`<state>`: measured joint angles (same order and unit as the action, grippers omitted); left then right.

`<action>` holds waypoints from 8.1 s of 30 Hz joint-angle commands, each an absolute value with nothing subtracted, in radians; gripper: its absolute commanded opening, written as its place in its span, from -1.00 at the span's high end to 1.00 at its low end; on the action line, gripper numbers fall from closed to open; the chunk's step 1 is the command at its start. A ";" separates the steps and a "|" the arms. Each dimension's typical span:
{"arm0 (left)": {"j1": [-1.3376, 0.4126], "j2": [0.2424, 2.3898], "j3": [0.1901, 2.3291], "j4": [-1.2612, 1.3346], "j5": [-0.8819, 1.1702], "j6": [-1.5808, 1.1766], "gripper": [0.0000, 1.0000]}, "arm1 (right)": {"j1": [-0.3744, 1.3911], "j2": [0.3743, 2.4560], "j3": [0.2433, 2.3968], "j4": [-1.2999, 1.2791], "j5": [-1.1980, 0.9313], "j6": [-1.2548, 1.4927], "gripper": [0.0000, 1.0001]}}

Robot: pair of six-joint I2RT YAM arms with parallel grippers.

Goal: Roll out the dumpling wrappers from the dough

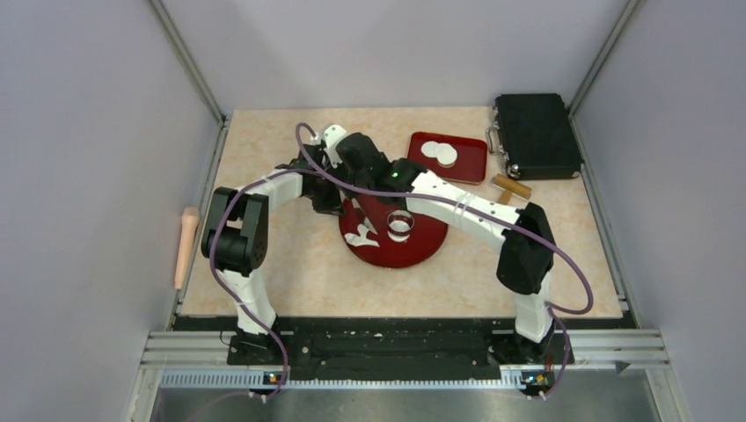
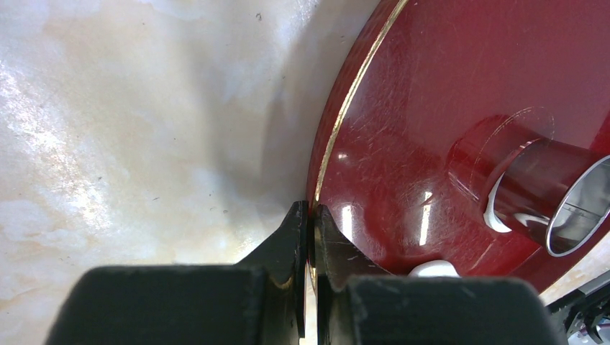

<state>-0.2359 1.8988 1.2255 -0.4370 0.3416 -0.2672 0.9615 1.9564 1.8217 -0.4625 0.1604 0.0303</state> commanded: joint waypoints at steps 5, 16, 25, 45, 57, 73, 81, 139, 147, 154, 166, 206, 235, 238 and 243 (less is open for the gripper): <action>-0.220 1.850 1.217 -0.458 0.366 -0.276 0.85 | 0.845 1.726 1.749 -0.406 0.035 -0.102 1.00; -0.220 1.805 1.361 -0.538 0.446 -0.164 0.18 | 0.587 1.371 1.401 -0.311 0.020 -0.205 1.00; -0.394 1.914 1.598 -0.693 0.476 -0.033 -0.09 | 0.363 0.982 1.081 -0.343 0.005 -0.252 1.00; -0.555 2.117 1.747 -0.788 0.308 -0.061 0.24 | 0.199 0.670 0.790 -0.280 -0.163 -0.204 1.00; -0.559 2.108 1.726 -0.771 0.355 -0.068 0.46 | 0.189 0.671 0.784 -0.276 -0.150 -0.199 1.00; -0.481 1.963 1.750 -0.757 0.426 -0.037 1.00 | 0.176 0.683 0.779 -0.274 -0.152 -0.183 1.00; -0.481 1.942 1.730 -0.878 0.448 0.179 1.00 | 0.171 0.679 0.778 -0.274 -0.157 -0.181 1.00; -0.514 1.959 1.621 -0.893 0.236 0.489 1.00 | 0.157 0.687 0.776 -0.282 -0.177 -0.173 1.00; -0.545 1.980 1.623 -0.933 0.160 0.526 1.00 | 0.158 0.692 0.778 -0.282 -0.180 -0.172 1.00; -0.563 2.008 1.621 -0.944 0.142 0.524 1.00 | 0.158 0.713 0.783 -0.288 -0.220 -0.168 1.00; -0.563 1.965 1.625 -0.998 0.030 0.506 1.00 | 0.158 0.970 0.900 -0.094 -0.454 0.136 1.00; -0.265 1.988 1.629 -0.782 0.130 0.313 -0.22 | 0.104 2.121 1.386 0.582 -1.074 0.513 1.00; -0.267 2.140 1.719 -0.855 0.224 0.313 -0.22 | 0.162 2.257 1.324 0.802 -1.185 0.653 1.00; -0.266 2.144 1.717 -0.853 0.248 0.307 -0.22 | 0.169 2.258 1.326 0.774 -1.184 0.628 1.00; -0.233 2.074 1.674 -0.771 0.252 0.239 -0.21 | 0.177 2.269 1.324 0.746 -1.182 0.604 1.00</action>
